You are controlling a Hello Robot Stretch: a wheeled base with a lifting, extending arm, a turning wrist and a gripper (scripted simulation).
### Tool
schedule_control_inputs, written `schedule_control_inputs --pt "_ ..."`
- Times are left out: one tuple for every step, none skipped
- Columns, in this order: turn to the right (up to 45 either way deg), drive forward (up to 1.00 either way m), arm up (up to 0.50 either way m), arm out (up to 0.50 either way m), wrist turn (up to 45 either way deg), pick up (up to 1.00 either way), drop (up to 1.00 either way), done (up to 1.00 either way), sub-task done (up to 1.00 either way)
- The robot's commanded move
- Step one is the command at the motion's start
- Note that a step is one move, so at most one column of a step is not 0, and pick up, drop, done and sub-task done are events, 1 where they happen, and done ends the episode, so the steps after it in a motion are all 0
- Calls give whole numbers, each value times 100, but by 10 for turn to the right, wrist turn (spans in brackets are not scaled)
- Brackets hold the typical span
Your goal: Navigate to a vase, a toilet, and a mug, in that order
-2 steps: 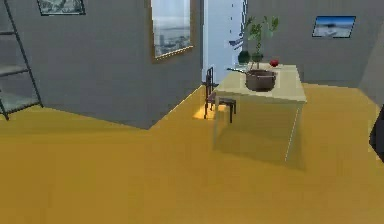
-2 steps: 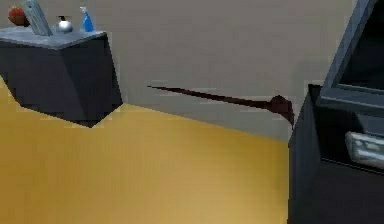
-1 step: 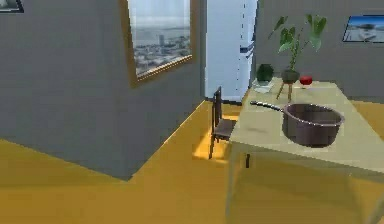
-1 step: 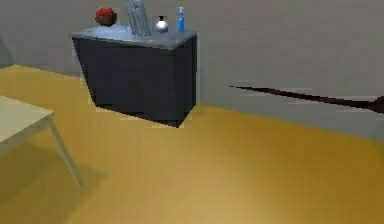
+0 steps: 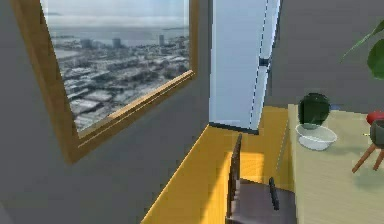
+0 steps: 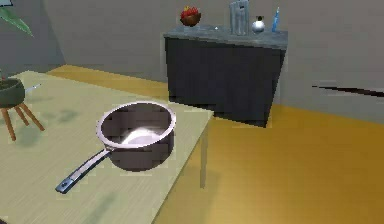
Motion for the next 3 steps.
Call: schedule_control_inputs --pt "-60 0 0 0 0 0 0 0 0" --pt "0 15 0 0 0 0 0 0 0" --pt "150 0 0 0 0 0 0 0 0"
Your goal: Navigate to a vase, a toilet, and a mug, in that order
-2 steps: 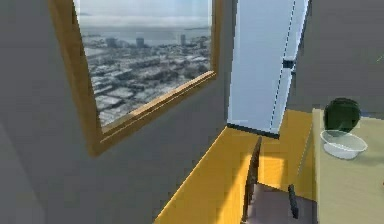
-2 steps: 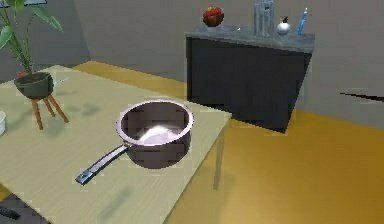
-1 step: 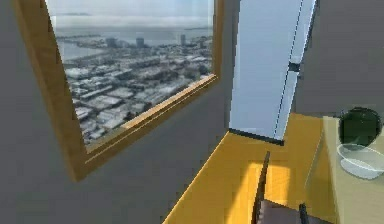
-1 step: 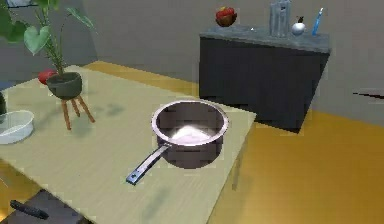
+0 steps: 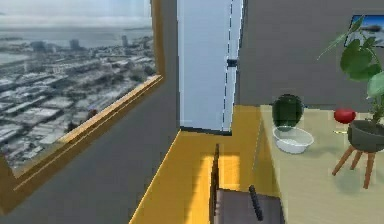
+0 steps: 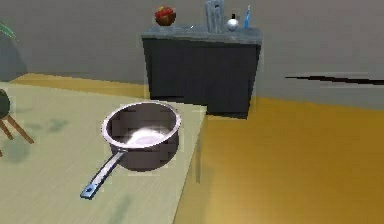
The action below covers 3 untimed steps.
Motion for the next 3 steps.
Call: schedule_control_inputs --pt "0 50 0 0 0 0 0 0 0" --pt "390 0 0 0 0 0 0 0 0" --pt "0 0 0 0 0 0 0 0 100"
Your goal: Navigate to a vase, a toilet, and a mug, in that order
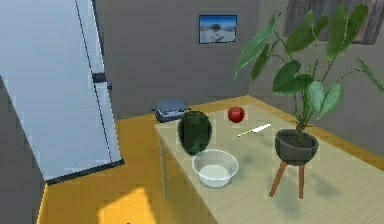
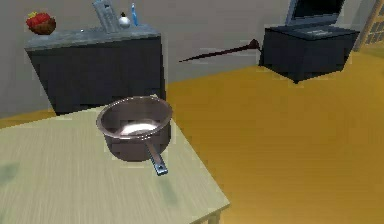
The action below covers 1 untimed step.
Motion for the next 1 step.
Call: schedule_control_inputs --pt "450 0 0 0 0 0 0 0 0"
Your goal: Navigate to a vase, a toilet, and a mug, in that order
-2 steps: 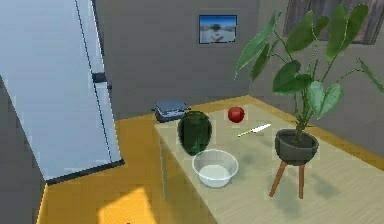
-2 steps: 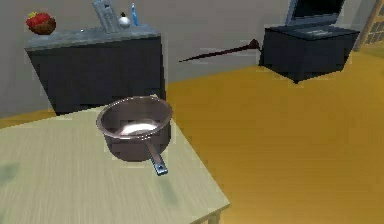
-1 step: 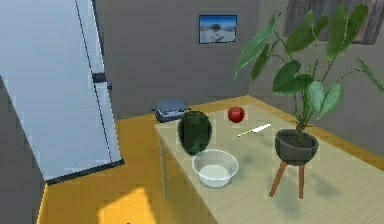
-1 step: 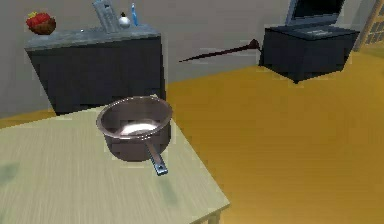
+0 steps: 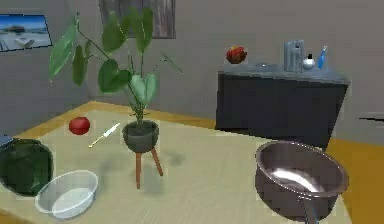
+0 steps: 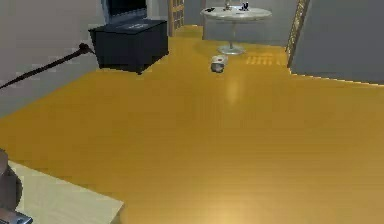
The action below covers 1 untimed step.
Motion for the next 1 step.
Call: schedule_control_inputs --pt "450 0 0 0 0 0 0 0 0"
